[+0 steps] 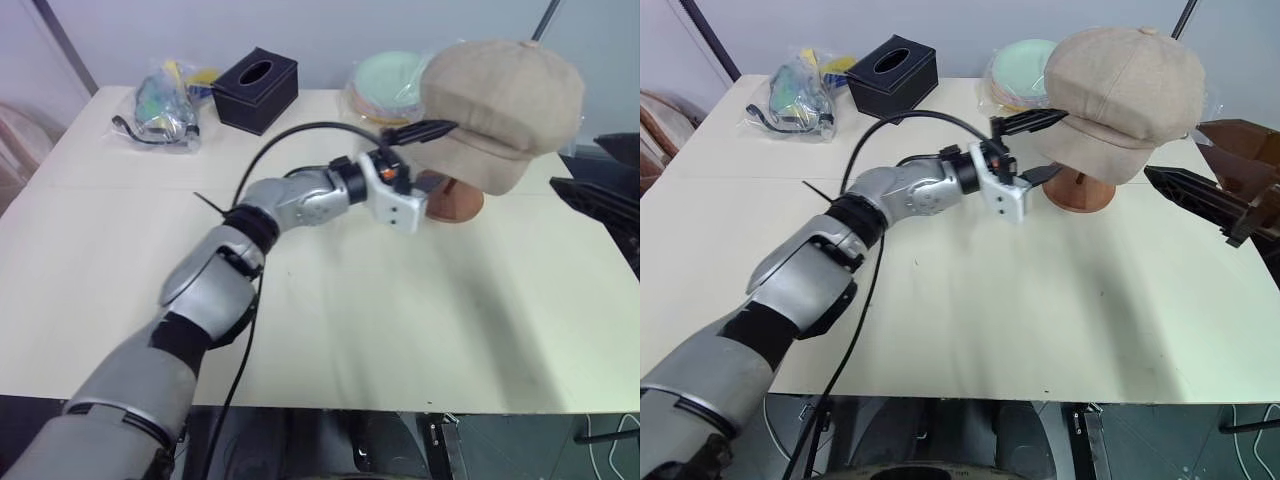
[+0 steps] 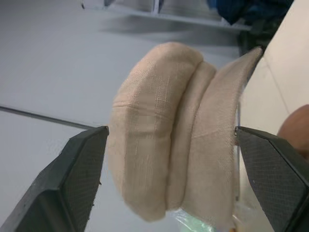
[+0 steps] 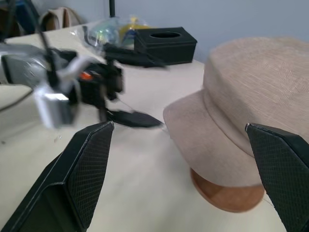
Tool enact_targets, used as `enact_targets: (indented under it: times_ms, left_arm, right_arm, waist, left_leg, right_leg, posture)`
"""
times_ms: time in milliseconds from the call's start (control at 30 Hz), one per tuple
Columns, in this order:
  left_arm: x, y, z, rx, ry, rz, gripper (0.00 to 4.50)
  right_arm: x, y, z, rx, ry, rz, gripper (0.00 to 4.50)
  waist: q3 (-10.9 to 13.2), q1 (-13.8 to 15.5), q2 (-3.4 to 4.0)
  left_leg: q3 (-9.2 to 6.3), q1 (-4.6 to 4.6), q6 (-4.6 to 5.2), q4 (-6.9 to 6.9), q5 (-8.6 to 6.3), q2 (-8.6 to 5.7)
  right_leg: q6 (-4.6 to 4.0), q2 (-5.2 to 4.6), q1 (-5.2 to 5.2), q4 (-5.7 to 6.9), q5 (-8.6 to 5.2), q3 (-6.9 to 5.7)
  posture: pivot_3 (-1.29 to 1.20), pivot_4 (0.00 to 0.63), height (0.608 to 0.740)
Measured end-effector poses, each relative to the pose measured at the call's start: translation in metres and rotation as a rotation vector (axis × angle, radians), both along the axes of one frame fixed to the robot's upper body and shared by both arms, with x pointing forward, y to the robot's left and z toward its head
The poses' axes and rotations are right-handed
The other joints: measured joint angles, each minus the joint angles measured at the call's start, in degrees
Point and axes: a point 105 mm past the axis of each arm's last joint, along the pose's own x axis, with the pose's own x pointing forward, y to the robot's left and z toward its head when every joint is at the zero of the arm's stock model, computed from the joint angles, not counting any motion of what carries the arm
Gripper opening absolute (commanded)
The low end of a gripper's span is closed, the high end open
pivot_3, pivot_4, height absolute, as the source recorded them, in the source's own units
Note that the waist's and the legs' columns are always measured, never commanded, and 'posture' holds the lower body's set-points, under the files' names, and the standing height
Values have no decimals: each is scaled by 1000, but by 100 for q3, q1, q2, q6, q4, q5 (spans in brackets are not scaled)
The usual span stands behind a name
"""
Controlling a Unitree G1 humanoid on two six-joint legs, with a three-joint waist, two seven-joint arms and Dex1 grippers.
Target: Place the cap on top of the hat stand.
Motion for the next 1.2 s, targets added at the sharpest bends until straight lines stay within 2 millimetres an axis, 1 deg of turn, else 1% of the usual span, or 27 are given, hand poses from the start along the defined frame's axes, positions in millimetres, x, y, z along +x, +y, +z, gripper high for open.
enact_targets:
  times_ms: [67,133,233,300,367,400,467,533,567,600,633,700,733,800,867,933,1000,1033,1100,1200]
  left_arm:
    - [0,26,-2,0,34,10,4468]
    - [1,52,-7,-6,117,44,4468]
    - [1,84,-10,-51,322,92,4468]
    - [-1,105,-4,-94,510,108,4468]
    - [-5,129,5,-141,766,97,4468]
    - [-8,144,13,-181,927,75,4468]
    - [-18,166,36,-274,1168,-8,4468]
    - [-30,177,60,-334,1300,-121,4468]
    - [-33,179,67,-342,1324,-155,4468]
    - [-38,179,73,-339,1358,-192,4468]
    - [-41,179,75,-326,1378,-202,4468]
    - [-44,178,71,-290,1426,-211,4468]
    - [-45,177,67,-266,1456,-215,4468]
    - [-49,174,62,-219,1491,-230,4468]
    - [-52,172,59,-174,1500,-233,4468]
    - [-54,170,56,-138,1506,-226,4468]
    - [-54,169,59,-122,1491,-212,4468]
    - [-53,167,62,-115,1477,-207,4468]
    - [-53,164,66,-105,1455,-204,4468]
    - [-50,162,67,-105,1454,-198,4468]
  right_arm:
    - [1,-5,-2,-9,7,-25,4500]
    - [3,-9,-6,-18,20,-49,4500]
    - [4,-15,-10,-28,35,-77,4500]
    - [5,-18,-11,-37,40,-90,4500]
    - [6,-20,-11,-48,32,-103,4500]
    - [7,-21,-10,-58,23,-115,4500]
    - [11,-24,-12,-89,13,-156,4500]
    - [19,-22,-19,-142,11,-197,4500]
    - [22,-18,-23,-161,10,-204,4500]
    - [26,-10,-27,-191,-5,-212,4500]
    - [30,-3,-30,-212,-27,-221,4500]
    - [38,17,-40,-260,-68,-226,4500]
    - [44,31,-49,-291,-95,-234,4500]
    - [52,50,-69,-372,-126,-256,4500]
    - [62,57,-87,-515,-190,-314,4500]
    - [73,59,-103,-682,-289,-371,4500]
    - [83,60,-117,-814,-382,-409,4500]
    - [89,62,-123,-848,-419,-429,4500]
    - [98,68,-129,-873,-472,-456,4500]
    - [111,75,-124,-903,-564,-493,4500]
  waist:
    - [-1,-1,3]
    - [-2,4,4]
    - [-2,4,4]
    - [-2,13,4]
    - [-2,-15,4]
    - [-2,-39,4]
    - [-2,-78,4]
    - [-2,-111,4]
    - [-2,-119,4]
    - [-2,-134,4]
    - [-2,-142,4]
    - [-2,-158,4]
    - [-2,-174,4]
    - [-2,-173,4]
    - [-2,-163,4]
    - [-2,-131,3]
    - [-3,-132,0]
    - [-3,-136,0]
    - [-3,-146,1]
    - [-2,-173,1]
  left_leg:
    - [2,2,-1,0,0,1]
    - [2,2,-1,2,1,3]
    - [0,1,-1,7,1,8]
    - [-2,0,-1,12,1,9]
    - [-2,0,-1,16,1,11]
    - [-5,2,-1,17,1,15]
    - [-8,9,-1,19,1,20]
    - [-10,30,0,19,1,15]
    - [-9,43,0,18,1,14]
    - [-7,69,0,10,0,12]
    - [-8,79,0,6,0,12]
    - [-8,80,0,4,0,16]
    - [-8,78,-1,4,1,20]
    - [-5,70,-1,2,1,20]
    - [-1,64,-2,2,1,19]
    - [-2,61,-3,2,2,15]
    - [-1,59,-4,4,2,14]
    - [-1,59,-4,3,3,14]
    - [1,60,-4,2,3,14]
    - [2,60,-4,-2,3,18]
  right_leg:
    - [-1,0,1,1,0,1]
    - [-1,0,2,2,0,1]
    - [-2,-1,2,5,0,1]
    - [-2,0,5,6,0,0]
    - [-2,4,6,10,0,0]
    - [-2,6,6,15,0,-1]
    - [-2,7,13,17,-2,-5]
    - [-2,7,35,16,-3,-8]
    - [-2,8,48,15,-3,-8]
    - [-2,8,71,10,-5,-7]
    - [-4,10,81,7,-6,-7]
    - [-8,17,78,7,-8,-5]
    - [-11,23,75,7,-9,-4]
    - [-13,24,60,9,-10,1]
    - [-15,24,51,9,-11,3]
    - [-16,20,51,8,-11,3]
    - [-16,20,50,7,-11,4]
    - [-16,20,50,7,-11,4]
    - [-16,21,48,9,-11,7]
    - [-16,24,44,9,-10,9]
  posture:
    - [0,150,740]
    - [0,150,740]
    - [0,150,740]
    - [0,150,740]
    - [0,150,740]
    - [0,150,740]
    - [0,150,740]
    - [0,150,740]
    - [0,150,740]
    - [0,150,740]
    - [0,150,740]
    - [0,150,740]
    - [0,150,740]
    - [0,150,740]
    - [0,150,740]
    - [0,150,740]
    - [0,150,740]
    - [0,150,740]
    - [0,150,740]
    - [0,150,740]
